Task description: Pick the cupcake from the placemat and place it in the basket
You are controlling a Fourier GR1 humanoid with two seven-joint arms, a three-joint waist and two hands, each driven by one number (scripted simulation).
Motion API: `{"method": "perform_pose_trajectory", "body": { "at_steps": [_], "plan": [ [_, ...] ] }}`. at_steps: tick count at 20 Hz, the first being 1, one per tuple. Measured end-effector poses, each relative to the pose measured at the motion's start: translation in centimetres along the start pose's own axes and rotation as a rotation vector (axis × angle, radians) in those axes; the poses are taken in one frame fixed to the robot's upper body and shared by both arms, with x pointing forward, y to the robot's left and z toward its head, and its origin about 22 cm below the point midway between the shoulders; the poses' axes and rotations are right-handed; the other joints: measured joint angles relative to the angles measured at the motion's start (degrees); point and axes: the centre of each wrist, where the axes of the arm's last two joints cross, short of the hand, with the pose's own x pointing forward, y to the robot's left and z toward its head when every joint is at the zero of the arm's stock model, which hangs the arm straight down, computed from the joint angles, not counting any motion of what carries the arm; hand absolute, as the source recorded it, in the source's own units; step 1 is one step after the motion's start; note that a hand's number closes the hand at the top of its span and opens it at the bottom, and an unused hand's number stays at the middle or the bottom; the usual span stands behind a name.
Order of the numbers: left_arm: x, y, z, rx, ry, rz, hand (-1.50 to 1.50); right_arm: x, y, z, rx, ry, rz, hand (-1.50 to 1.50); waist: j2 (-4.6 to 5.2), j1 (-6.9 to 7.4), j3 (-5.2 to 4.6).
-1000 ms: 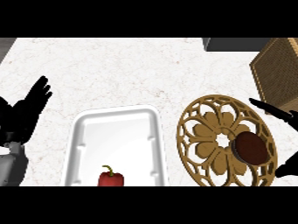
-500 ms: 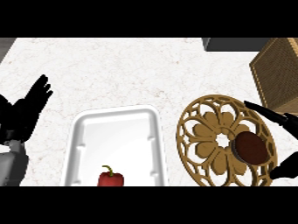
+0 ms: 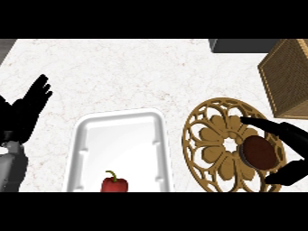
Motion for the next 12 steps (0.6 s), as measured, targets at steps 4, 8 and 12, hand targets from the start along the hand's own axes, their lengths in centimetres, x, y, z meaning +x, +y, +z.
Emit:
{"method": "perform_pose_trajectory", "body": {
  "at_steps": [4, 8, 12],
  "plan": [
    [0.0, -0.2, -0.1, -0.004, -0.001, 0.002, 0.0, 0.1, 1.0, -1.2, 0.03, -0.019, 0.078, 1.5, -0.08, 0.07, -0.12],
    [-0.2, -0.3, 0.3, -0.005, 0.001, 0.003, 0.0, 0.0, 1.4, -1.5, 0.026, -0.037, 0.112, 1.5, -0.26, 0.15, -0.33],
    [-0.5, 0.1, -0.1, 0.003, 0.003, 0.002, 0.0, 1.1, 2.7, -0.5, 0.021, -0.037, 0.152, 1.5, -0.34, -0.19, -0.42]
  ]
}}
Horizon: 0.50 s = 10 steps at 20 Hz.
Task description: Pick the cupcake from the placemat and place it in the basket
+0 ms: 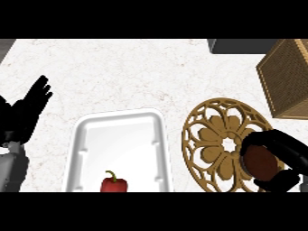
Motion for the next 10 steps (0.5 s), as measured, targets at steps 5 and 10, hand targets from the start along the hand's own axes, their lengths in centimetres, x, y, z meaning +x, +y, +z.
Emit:
{"method": "perform_pose_trajectory", "body": {
  "at_steps": [5, 10],
  "plan": [
    [-0.3, 0.6, 0.6, 0.022, 0.013, 0.0, 0.0, 5.0, 5.1, 2.1, -0.029, 0.057, 0.106, 1.5, -0.67, -1.51, -0.37],
    [-0.3, 0.7, 0.9, 0.019, 0.009, 0.0, 0.0, 10.2, 9.9, 4.3, -0.041, 0.096, 0.134, 1.5, -0.37, -1.28, -0.09]
  ]
}}
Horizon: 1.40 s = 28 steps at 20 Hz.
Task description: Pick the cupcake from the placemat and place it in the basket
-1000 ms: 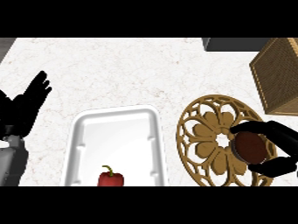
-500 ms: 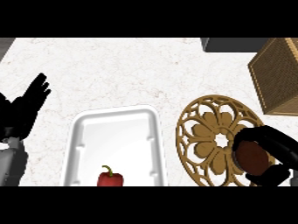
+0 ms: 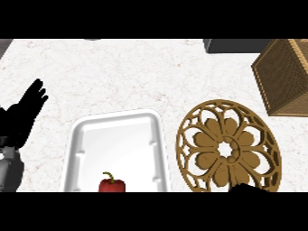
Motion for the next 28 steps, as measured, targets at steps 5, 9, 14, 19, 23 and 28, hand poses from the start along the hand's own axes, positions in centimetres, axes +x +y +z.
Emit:
{"method": "perform_pose_trajectory", "body": {
  "at_steps": [5, 9, 14, 19, 23, 28],
  "plan": [
    [0.9, -0.6, -0.1, -0.006, -0.006, -0.002, 0.0, 3.1, 1.8, 2.7, -0.045, -0.037, -0.171, 1.5, 0.31, 0.14, 0.38],
    [0.6, -0.8, -0.1, -0.002, -0.002, 0.003, 0.0, 5.9, 1.2, 4.0, -0.171, -0.158, -0.339, 1.5, 0.39, -0.13, 0.47],
    [0.6, -0.8, -0.2, -0.003, -0.001, 0.002, 0.0, 7.9, -0.5, 5.9, -0.323, -0.197, -0.403, 1.5, 0.43, -0.16, 0.44],
    [0.4, -0.6, -0.1, -0.01, -0.006, -0.004, 0.0, 8.1, -0.9, 6.2, -0.414, -0.141, -0.421, 1.5, 0.6, 0.3, 0.4],
    [0.7, -0.4, 0.0, -0.015, -0.01, -0.011, 0.0, 7.7, -1.6, 5.9, -0.475, -0.087, -0.413, 1.5, 0.78, 0.79, 0.35],
    [1.1, -1.1, -0.3, -0.027, -0.022, -0.008, 0.0, 7.2, -3.4, 4.4, -0.573, -0.048, -0.399, 1.5, 1.11, 1.63, 0.29]
  ]
}}
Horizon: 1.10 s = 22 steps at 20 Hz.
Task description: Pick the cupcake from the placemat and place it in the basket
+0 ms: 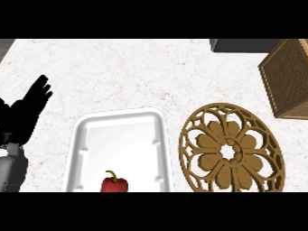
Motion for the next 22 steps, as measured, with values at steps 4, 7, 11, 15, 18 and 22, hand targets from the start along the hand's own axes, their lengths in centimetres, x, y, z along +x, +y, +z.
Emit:
{"method": "perform_pose_trajectory", "body": {
  "at_steps": [4, 7, 11, 15, 18, 22],
  "plan": [
    [-0.4, -0.2, 0.1, -0.014, 0.0, 0.002, 0.0, 0.0, -0.9, -2.3, -0.089, 0.012, 0.019, 1.5, 0.11, 0.61, -0.04],
    [-0.1, -0.7, 0.0, -0.02, -0.001, -0.001, 0.0, 0.1, -1.9, -4.1, -0.14, 0.03, 0.038, 1.5, 0.1, 0.9, -0.04],
    [0.4, -0.6, -0.1, -0.015, -0.003, 0.002, 0.0, 0.1, -4.2, -6.5, -0.22, 0.07, 0.11, 1.5, 0.02, 1.08, -0.05],
    [0.5, -0.5, -0.4, -0.013, -0.001, 0.001, 0.0, 0.7, -7.7, -9.3, -0.306, 0.111, 0.213, 1.5, -0.03, 0.83, 0.0],
    [0.4, -0.5, -0.7, -0.012, 0.007, 0.002, 0.0, 1.4, -10.8, -11.7, -0.361, 0.127, 0.239, 1.5, -0.12, 0.73, 0.06],
    [0.0, 0.1, -0.3, -0.012, 0.013, 0.004, 0.0, 1.4, -15.4, -14.2, -0.384, 0.141, 0.237, 1.5, -0.29, 0.45, 0.13]
  ]
}}
